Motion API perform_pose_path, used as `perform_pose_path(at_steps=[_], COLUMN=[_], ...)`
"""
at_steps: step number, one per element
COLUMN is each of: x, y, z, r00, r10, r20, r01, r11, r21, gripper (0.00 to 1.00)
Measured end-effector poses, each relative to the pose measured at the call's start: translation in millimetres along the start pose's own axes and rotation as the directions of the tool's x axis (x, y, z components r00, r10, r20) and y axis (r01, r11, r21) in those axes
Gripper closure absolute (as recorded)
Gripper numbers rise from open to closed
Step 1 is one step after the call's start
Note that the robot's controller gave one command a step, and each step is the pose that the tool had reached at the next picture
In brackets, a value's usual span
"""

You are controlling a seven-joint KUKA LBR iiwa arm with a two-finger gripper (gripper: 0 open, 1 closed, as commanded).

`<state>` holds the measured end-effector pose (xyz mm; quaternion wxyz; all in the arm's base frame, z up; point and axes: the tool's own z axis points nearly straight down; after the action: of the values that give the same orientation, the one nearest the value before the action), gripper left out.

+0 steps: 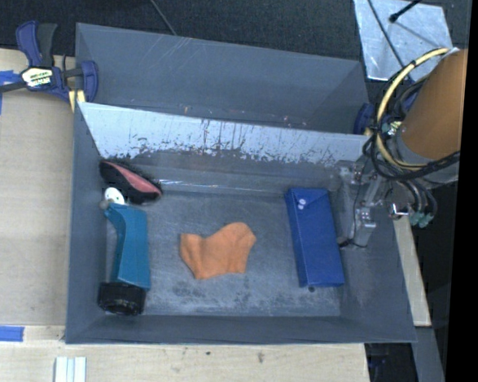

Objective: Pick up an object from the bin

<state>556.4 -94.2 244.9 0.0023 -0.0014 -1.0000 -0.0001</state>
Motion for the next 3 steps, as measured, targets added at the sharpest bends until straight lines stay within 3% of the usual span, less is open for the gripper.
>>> perform_pose_path(at_steps=[1, 2, 3], x=[-1.5, -46.3, -71.3], y=[0, 34, 56], z=[-5, 39, 76], r00=[1.000, 0.998, 0.997], r10=[-0.002, -0.060, -0.072], r20=[0.009, 0.017, 0.009], r01=[0.002, 0.060, 0.072], r11=[1.000, 0.998, 0.997], r21=[0.001, 0.003, -0.001], gripper=[0.00, 0.00, 0.00])
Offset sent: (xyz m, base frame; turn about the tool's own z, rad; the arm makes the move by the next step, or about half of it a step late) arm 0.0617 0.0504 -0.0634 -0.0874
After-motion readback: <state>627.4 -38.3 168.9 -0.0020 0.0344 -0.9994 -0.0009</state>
